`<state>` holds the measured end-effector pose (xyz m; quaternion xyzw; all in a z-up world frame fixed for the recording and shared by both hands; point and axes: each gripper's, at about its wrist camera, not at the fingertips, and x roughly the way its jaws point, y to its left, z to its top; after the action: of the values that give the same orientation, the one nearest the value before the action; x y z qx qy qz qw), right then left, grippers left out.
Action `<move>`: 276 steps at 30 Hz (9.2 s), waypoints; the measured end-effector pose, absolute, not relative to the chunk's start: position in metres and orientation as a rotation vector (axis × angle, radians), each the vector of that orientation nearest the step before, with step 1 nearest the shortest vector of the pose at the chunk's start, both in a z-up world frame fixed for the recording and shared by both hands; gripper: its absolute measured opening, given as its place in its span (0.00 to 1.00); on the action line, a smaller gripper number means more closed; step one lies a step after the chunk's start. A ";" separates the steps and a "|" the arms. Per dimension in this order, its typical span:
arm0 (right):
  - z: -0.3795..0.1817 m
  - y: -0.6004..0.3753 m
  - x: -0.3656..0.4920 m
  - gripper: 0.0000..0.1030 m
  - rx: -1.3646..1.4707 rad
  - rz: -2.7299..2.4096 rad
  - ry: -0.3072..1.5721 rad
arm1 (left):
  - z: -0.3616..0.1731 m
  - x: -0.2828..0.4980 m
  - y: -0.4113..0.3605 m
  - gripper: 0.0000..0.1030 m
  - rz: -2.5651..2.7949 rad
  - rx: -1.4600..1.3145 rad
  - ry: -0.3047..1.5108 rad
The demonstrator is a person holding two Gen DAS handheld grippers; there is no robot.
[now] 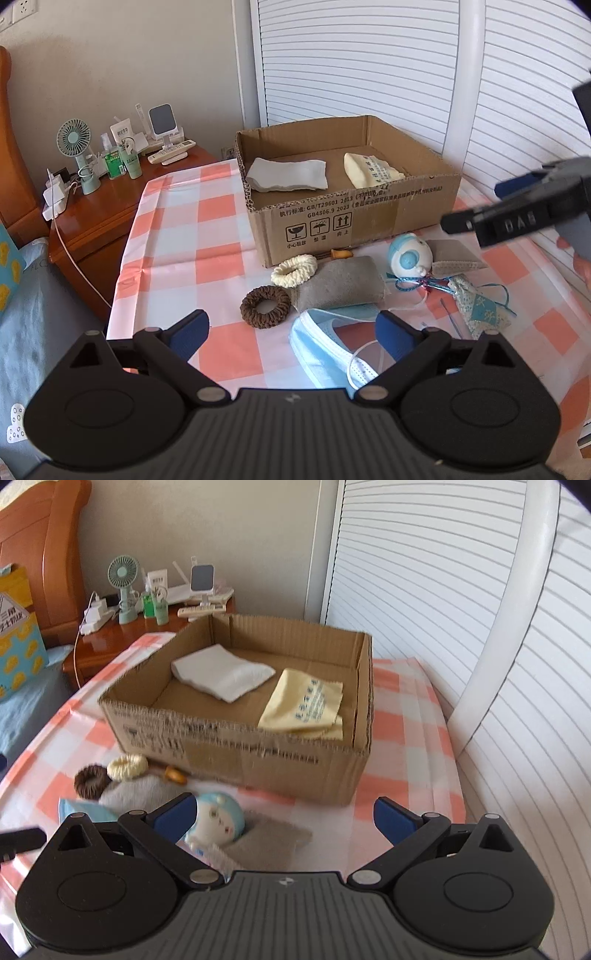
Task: Organize soft objects
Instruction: 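Move the left tool to the blue mask while the right tool approaches the blue sachet, then grasp the blue mask with the left tool while the right tool grasps the blue sachet, then carry the blue mask into the box and open the left tool, then lower the blue sachet into the box and open the right tool, then move the left tool to the grey mesh pouch while the right tool approaches the white doll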
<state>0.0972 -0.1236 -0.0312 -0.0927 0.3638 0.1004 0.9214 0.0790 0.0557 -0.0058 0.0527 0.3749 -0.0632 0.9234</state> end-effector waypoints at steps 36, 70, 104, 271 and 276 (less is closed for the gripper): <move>-0.100 -0.124 0.059 1.00 -0.159 0.174 0.857 | -0.077 0.112 0.073 1.00 -0.097 0.028 0.935; -0.103 -0.126 0.052 1.00 -0.159 0.185 0.816 | -0.058 0.113 0.074 0.97 -0.167 -0.196 0.957; -0.100 -0.120 0.042 0.86 -0.188 0.251 0.779 | -0.066 0.109 0.064 0.26 -0.119 -0.173 0.864; -0.100 -0.130 0.089 1.00 -0.165 0.203 0.844 | -0.021 0.081 0.065 0.99 -0.237 0.096 0.755; -0.103 -0.133 0.084 1.00 -0.168 0.221 0.812 | -0.037 0.092 0.058 0.99 -0.268 0.084 0.823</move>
<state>0.0839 -0.1331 -0.1027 -0.0814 0.3939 0.1073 0.9093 0.0923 0.0582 -0.0369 0.0406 0.3985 -0.1301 0.9070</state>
